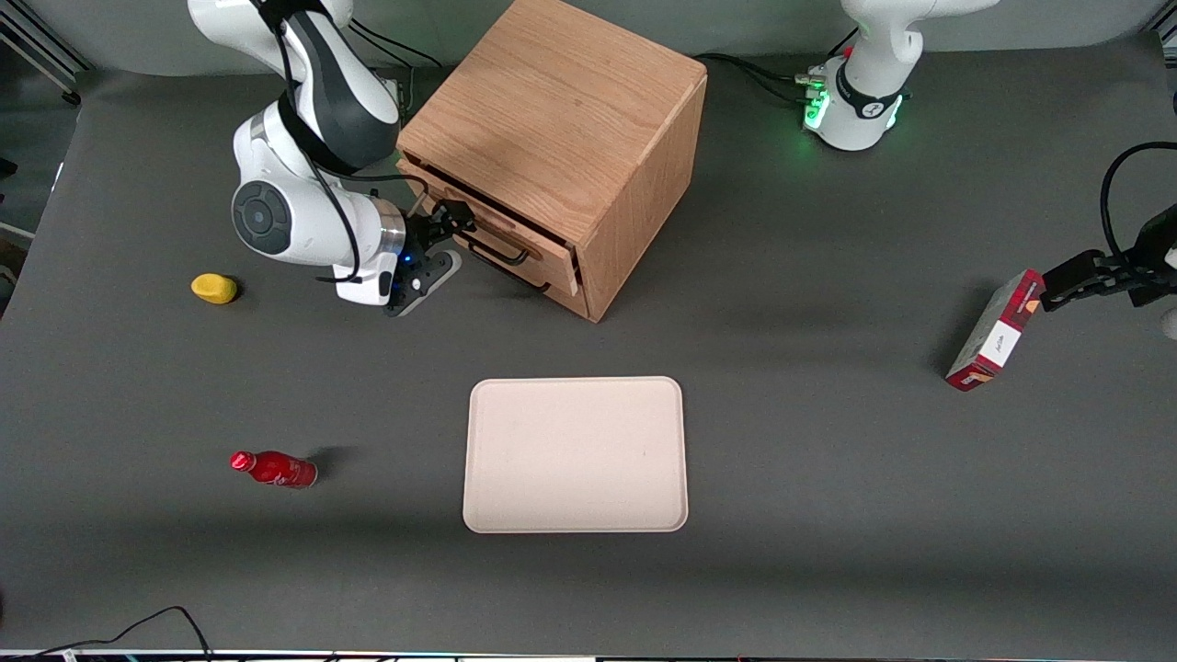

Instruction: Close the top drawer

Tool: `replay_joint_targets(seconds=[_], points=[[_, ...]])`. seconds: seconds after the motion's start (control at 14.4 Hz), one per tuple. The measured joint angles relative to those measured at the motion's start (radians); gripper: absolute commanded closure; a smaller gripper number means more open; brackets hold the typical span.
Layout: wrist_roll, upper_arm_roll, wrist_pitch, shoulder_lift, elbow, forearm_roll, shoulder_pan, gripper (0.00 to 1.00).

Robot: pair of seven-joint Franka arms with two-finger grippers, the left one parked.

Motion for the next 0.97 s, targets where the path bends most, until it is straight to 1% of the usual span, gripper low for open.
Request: replay_joint_targets(seconds=[0.42, 0.7, 0.97], points=[[0.009, 0.005, 0.005, -0.013, -0.013, 0.002, 0.000, 0.00], [0.010, 0.006, 0.005, -0.032, -0.028, 0.018, 0.000, 0.00], [0.010, 0.007, 0.003, -0.034, 0.007, 0.024, -0.001, 0.00]])
